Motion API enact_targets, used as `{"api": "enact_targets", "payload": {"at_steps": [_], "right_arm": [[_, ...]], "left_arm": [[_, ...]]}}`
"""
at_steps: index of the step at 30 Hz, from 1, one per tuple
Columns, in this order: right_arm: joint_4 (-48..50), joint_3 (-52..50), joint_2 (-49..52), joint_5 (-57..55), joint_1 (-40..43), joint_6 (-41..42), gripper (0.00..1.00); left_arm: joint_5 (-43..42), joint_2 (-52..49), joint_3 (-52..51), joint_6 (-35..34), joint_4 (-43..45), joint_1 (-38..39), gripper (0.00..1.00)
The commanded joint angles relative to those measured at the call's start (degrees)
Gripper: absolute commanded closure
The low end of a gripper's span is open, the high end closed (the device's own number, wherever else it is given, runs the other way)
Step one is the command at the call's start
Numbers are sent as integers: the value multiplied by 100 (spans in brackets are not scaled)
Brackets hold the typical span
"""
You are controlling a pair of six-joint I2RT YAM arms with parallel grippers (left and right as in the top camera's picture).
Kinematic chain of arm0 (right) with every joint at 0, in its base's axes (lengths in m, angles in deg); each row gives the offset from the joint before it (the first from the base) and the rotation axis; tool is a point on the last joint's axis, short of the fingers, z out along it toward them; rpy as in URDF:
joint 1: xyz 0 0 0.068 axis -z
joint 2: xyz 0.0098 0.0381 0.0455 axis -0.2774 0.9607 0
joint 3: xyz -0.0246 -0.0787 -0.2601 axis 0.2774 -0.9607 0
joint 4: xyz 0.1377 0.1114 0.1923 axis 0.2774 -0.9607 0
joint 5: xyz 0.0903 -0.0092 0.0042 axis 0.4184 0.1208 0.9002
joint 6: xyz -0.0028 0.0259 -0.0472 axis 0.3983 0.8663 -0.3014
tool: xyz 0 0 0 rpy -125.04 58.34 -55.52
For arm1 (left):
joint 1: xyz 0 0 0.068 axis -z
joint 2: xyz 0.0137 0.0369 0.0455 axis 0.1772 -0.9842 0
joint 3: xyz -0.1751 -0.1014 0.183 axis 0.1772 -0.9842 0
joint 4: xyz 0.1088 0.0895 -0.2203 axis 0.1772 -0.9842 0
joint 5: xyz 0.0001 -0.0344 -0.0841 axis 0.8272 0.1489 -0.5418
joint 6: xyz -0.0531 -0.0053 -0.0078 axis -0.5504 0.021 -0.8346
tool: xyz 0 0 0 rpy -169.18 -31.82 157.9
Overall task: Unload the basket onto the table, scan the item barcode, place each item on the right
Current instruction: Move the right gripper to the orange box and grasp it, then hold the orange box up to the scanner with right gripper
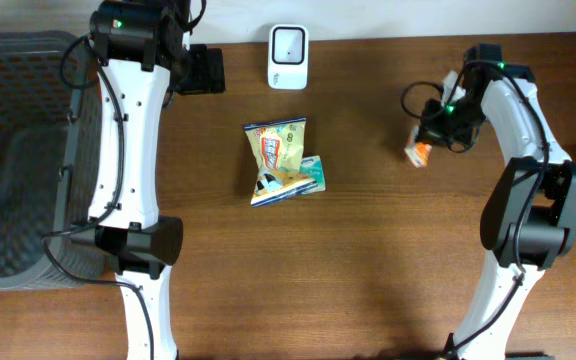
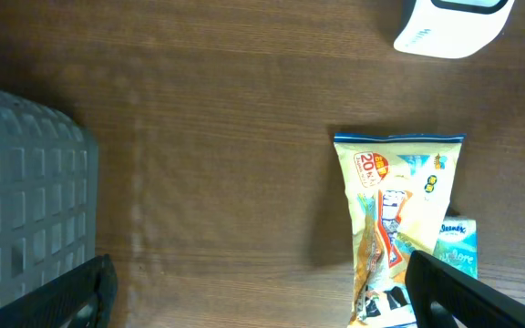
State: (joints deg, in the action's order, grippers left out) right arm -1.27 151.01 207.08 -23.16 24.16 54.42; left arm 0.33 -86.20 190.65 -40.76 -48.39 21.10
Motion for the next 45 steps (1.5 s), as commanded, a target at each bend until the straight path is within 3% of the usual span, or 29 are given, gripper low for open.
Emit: {"api": "enact_targets", "payload": {"at_steps": [1,2,5,7,9,10,12,15,19,22,24,28,29,30,31,35,37,39,40,42,45], "right_arm": [[160,-42,11,2166,-46,-866,96],[330,-229,13,2293,-50,-863,96],[1899,-1513,13,4022,-37,-800,95],[2304,-2000,13,4030,68,-640,95],[2081,-2214,11,2684,522,-428,85],[1784,-2100,4,1998,800,-363,74],[1082,-1567,0,1814,1226,-529,59],[-673,59,0,1416,1279,-1182,50],[-831,72,13,970,437,-2103,50],[-170,-551,13,-157,-133,-1655,50],[225,-914,13,-168,-212,-1633,47],[909,-1613,13,319,-212,-1609,49],[1086,-1755,13,334,-212,-1602,72],[1108,-1770,13,348,-216,-1578,88],[1128,-1687,11,605,-225,-1558,96],[1130,-474,11,621,-557,-1495,96],[1331,848,11,-444,-1093,-1497,96],[2334,1370,11,-2267,-1773,-1812,96],[3014,1346,20,-2876,-2094,-2422,96],[4006,1296,210,-3281,-2470,-3213,96],[5270,1296,785,-3270,-2745,-3364,96]], "left_arm": [[20,22,15,-55,4,-20,1],[20,22,15,-55,4,-20,1],[22,22,15,-55,4,-20,1],[20,22,15,-55,4,-20,1],[20,22,15,-55,4,-20,1],[20,22,15,-55,4,-20,1],[20,22,15,-55,4,-20,1],[20,22,15,-55,4,-20,1],[20,22,15,-55,4,-20,1],[20,22,15,-55,7,-20,1],[20,22,15,-55,4,-20,1],[20,22,15,-55,4,-20,1],[20,22,15,-55,4,-20,1],[20,22,15,-55,4,-20,1],[20,22,15,-55,4,-20,1],[20,22,15,-55,4,-20,1],[20,22,15,-55,4,-20,1],[20,22,15,-55,7,-20,1],[20,22,15,-55,4,-20,1],[20,22,15,-55,4,-20,1],[20,24,15,-55,4,-20,1]]}}
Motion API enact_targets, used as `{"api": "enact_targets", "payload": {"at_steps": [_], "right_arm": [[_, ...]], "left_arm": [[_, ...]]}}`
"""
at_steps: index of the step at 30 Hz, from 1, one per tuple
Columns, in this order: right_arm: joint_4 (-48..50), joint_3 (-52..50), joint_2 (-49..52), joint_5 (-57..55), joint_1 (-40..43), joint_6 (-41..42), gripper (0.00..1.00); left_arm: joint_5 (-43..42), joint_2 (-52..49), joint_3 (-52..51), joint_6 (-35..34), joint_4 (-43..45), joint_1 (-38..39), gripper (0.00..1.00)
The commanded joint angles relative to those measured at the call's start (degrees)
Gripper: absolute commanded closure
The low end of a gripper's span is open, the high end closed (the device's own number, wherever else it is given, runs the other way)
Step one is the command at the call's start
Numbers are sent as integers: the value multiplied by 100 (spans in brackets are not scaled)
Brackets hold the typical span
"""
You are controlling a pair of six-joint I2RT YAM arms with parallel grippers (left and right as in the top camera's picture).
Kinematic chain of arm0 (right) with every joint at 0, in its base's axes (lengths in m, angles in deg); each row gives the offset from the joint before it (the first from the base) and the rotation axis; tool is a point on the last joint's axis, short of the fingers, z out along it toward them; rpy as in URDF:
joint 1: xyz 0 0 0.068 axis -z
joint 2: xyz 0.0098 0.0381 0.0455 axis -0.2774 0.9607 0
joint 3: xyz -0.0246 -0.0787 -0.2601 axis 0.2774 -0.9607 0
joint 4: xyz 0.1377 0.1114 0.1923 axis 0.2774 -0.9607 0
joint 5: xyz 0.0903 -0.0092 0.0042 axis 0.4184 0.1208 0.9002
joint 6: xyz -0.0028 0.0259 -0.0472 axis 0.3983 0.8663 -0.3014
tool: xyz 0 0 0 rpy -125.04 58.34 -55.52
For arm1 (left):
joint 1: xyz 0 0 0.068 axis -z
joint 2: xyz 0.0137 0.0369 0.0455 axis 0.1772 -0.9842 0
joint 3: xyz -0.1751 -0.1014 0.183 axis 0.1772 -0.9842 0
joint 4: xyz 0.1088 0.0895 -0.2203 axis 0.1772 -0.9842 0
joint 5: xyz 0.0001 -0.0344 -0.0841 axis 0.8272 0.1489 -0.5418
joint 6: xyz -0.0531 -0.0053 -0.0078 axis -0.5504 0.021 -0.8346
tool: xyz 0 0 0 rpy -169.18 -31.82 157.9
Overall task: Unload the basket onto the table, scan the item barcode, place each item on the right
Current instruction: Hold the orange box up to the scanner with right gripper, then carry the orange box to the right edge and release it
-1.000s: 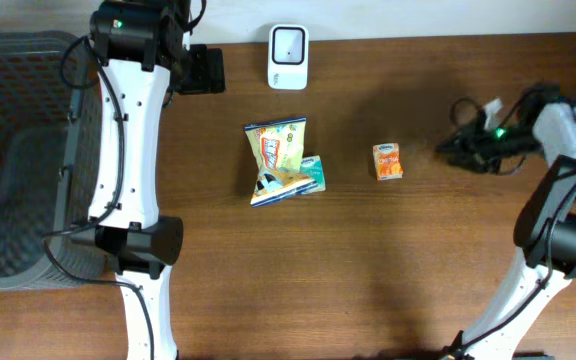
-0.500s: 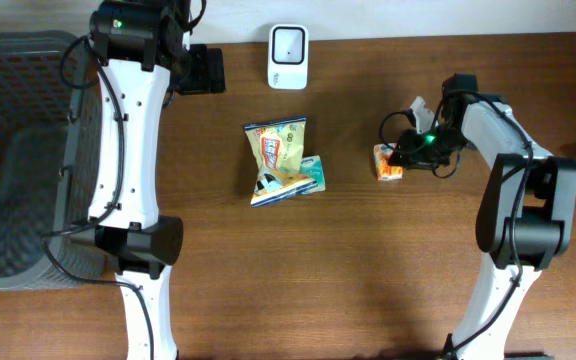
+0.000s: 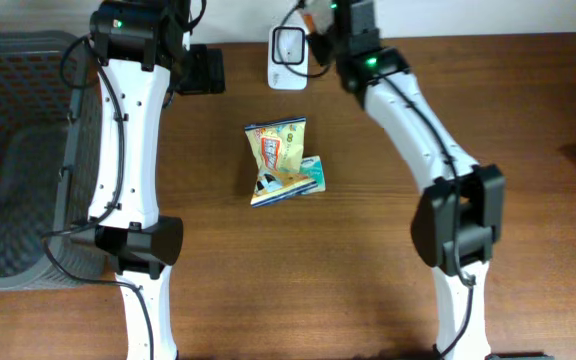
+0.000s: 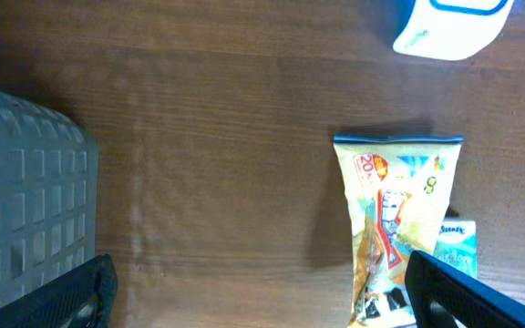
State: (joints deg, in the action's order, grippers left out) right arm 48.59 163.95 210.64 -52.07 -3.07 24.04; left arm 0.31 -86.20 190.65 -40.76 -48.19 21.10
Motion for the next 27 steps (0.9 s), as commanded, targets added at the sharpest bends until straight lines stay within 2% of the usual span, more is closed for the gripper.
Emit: {"api": "enact_targets", "payload": {"at_steps": [1,3,7,10,13,14,17,19,20,23,25,27], "right_arm": [[496,2,586,-350,-44,-328,96],[890,2,870,9,-118,-1045,96],[1062,2,942,260,-153,-1012,96],[1045,127,636,-732,61,280,96],[76,129,-44,-1958,555,1152,96],[-756,129,-354,-2463,946,1469,96],[-3088,127,-649,-2599,2273,2011,96],[-3956,114,-645,-2575,2911,2282,96],[-4197,107,-645,-2503,3182,2295,96],[-4417,-125,-645,-1386,4048,2293,96],[-4170,-579,-640,-1082,4588,2295,95],[-3759,-957,-634,-1060,4883,2293,88]], "left_arm": [[22,22,15,-55,-15,-20,1],[22,22,15,-55,-15,-20,1],[22,22,15,-55,-13,-20,1],[22,22,15,-55,-15,-20,1],[22,22,15,-55,-15,-20,1],[22,22,15,-55,-13,-20,1],[22,22,15,-55,-13,-20,1],[22,22,15,-55,-15,-20,1],[22,22,15,-55,-15,-20,1],[22,22,15,-55,-15,-20,1],[22,22,15,-55,-15,-20,1],[22,22,15,-55,-13,-20,1]]}}
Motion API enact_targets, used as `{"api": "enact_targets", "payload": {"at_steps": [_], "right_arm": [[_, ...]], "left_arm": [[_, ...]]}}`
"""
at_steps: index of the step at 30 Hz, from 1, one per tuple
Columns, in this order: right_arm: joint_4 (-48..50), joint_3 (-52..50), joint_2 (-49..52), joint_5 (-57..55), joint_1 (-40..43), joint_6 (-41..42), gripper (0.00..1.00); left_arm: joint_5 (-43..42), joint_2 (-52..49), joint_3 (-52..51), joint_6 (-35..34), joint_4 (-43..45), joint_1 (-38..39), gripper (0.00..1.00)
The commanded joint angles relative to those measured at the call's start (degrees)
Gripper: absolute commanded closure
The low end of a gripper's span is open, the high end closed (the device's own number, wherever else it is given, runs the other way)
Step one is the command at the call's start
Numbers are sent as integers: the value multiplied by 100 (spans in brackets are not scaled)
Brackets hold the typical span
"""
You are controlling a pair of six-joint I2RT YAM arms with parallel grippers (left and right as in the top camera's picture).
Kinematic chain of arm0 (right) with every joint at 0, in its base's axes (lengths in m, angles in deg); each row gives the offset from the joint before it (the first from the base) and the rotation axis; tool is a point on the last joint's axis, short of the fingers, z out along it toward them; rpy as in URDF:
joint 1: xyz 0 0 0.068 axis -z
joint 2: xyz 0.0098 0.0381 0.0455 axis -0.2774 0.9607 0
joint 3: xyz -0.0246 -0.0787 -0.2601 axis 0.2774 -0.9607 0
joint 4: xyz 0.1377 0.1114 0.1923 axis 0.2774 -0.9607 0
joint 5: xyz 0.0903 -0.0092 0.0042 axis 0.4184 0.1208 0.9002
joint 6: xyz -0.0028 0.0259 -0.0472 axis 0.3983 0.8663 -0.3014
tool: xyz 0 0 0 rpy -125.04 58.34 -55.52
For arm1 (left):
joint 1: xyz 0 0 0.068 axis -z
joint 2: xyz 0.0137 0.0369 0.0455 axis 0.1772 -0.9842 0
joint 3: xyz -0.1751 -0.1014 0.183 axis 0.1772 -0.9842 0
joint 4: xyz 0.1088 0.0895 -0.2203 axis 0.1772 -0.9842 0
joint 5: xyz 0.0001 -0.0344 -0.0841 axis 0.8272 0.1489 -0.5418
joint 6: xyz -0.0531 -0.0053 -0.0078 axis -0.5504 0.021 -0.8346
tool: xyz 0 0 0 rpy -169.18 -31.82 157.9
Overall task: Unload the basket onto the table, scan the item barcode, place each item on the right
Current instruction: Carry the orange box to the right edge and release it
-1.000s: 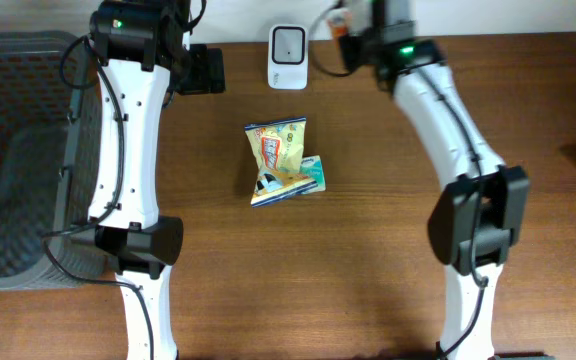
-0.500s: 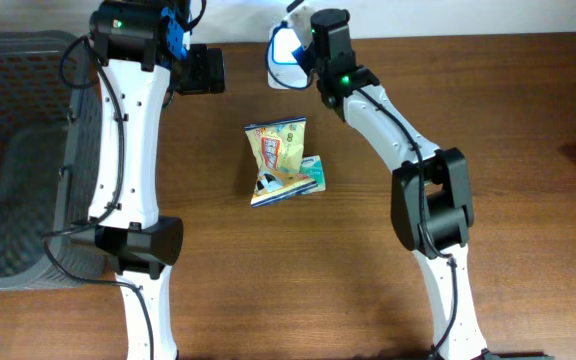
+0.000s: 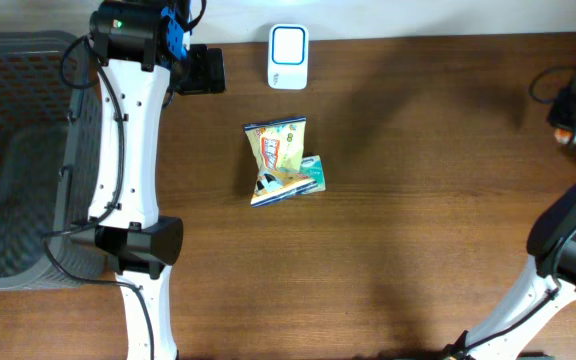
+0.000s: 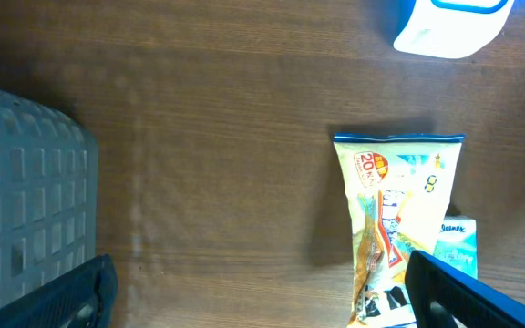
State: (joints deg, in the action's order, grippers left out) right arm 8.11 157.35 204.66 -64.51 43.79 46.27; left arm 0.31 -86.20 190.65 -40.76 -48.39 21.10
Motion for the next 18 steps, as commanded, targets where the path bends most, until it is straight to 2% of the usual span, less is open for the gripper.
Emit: {"api": "enact_targets", "payload": {"at_steps": [1,2,3,6,8,9,11,12,13,18], "right_arm": [[568,-544,-35,330,293,70,80],[839,-769,-33,472,345,70,60],[1045,-960,-33,481,348,70,1],[935,-951,-127,540,273,68,1],[638,-713,-328,1069,37,68,1],[542,-605,-544,1823,-236,68,1],[417,-597,-815,4179,-870,70,1],[330,-601,-802,5012,-1185,70,1],[208,-651,-737,5379,-1679,68,1],[46,-866,-74,4430,-3700,81,1]], "left_arm": [[22,22,15,-55,4,-20,1],[22,22,15,-55,4,-20,1],[22,22,15,-55,4,-20,1],[22,22,15,-55,4,-20,1],[22,22,15,-55,4,-20,1],[22,22,15,-55,4,-20,1],[22,22,15,-55,4,-20,1],[22,22,15,-55,4,-20,1],[22,22,15,-55,4,-20,1],[22,22,15,-55,4,-20,1]]}}
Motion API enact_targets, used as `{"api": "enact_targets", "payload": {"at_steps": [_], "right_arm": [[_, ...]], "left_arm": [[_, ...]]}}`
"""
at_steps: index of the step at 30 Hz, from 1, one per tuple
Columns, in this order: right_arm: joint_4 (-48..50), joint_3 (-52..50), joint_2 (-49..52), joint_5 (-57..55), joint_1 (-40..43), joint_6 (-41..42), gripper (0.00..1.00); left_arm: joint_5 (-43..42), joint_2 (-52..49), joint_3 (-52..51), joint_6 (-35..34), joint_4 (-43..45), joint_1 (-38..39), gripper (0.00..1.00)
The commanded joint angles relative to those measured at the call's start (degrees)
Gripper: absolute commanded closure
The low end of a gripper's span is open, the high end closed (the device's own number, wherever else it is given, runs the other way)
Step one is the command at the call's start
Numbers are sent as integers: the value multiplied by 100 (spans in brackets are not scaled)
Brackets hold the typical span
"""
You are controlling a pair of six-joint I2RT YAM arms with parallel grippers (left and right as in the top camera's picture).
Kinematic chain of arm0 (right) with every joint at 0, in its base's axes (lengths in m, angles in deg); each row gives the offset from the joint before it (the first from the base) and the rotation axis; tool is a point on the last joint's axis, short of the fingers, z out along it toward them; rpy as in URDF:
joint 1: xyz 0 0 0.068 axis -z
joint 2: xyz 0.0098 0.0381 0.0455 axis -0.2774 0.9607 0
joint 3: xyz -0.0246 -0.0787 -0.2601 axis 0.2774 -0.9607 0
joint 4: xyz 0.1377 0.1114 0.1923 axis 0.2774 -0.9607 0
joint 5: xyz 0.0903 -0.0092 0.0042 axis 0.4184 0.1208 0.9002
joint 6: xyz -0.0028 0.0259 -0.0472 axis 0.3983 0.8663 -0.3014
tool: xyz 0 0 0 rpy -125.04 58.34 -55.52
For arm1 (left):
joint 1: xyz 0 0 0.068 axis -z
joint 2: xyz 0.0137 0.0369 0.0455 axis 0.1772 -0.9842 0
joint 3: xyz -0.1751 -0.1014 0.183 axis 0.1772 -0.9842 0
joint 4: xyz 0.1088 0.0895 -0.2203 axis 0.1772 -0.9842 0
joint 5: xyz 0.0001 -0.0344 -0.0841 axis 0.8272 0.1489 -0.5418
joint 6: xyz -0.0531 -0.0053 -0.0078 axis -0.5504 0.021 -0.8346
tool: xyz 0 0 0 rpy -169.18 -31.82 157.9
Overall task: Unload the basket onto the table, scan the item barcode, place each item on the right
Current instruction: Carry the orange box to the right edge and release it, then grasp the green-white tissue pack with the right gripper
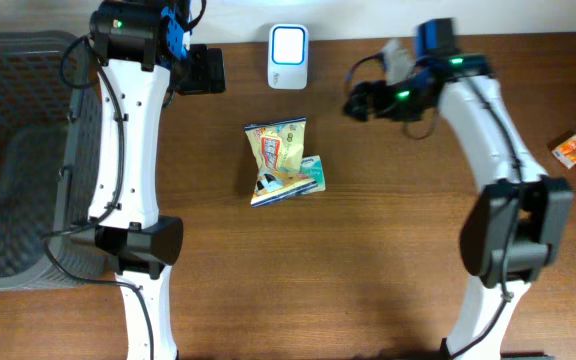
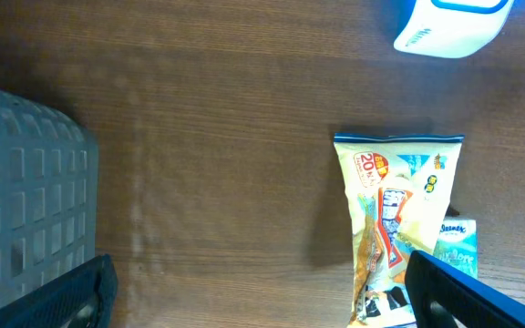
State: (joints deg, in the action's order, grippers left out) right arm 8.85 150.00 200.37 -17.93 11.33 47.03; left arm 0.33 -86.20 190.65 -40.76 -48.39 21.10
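The white barcode scanner (image 1: 288, 43) (image 2: 449, 23) stands at the table's far edge. A yellow snack bag (image 1: 277, 158) (image 2: 397, 219) lies mid-table, with a teal tissue pack (image 1: 312, 171) (image 2: 454, 253) against its right side. A small orange packet (image 1: 572, 149) lies at the right edge. My right gripper (image 1: 360, 101) hangs between scanner and bag, to their right, seemingly open and holding nothing. My left gripper (image 1: 201, 70) (image 2: 262, 305) stays high at the back left, open and empty, its fingers (image 2: 468, 292) wide apart.
A grey plastic basket (image 1: 13, 150) (image 2: 25, 200) fills the left side of the table. A red packet lies beside the orange one at the right edge. Bare wood shows in front of the snack bag.
The right gripper was at the far right edge with the orange packet. The packet now lies there alone, and the gripper is back near the middle, right of the scanner. The left arm is unchanged.
The right gripper was at the small orange packet on the right half of the table. Then it held the packet just over the scanner. Then it was at the right edge with it. Now the packet lies there and the gripper hangs near the snack bag.
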Motion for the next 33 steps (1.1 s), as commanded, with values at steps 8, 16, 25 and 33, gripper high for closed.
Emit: {"api": "enact_targets", "payload": {"at_steps": [8,16,25,33], "right_arm": [[-142,-420,1322,-658,-1239,769,71],[-2684,636,1314,2468,164,-1480,96],[-1558,573,1318,-273,385,129,96],[-850,-461,1322,-800,168,251,1]], "left_arm": [[20,22,15,-55,4,-20,1],[20,24,15,-55,4,-20,1],[20,22,15,-55,4,-20,1],[20,22,15,-55,4,-20,1]]}}
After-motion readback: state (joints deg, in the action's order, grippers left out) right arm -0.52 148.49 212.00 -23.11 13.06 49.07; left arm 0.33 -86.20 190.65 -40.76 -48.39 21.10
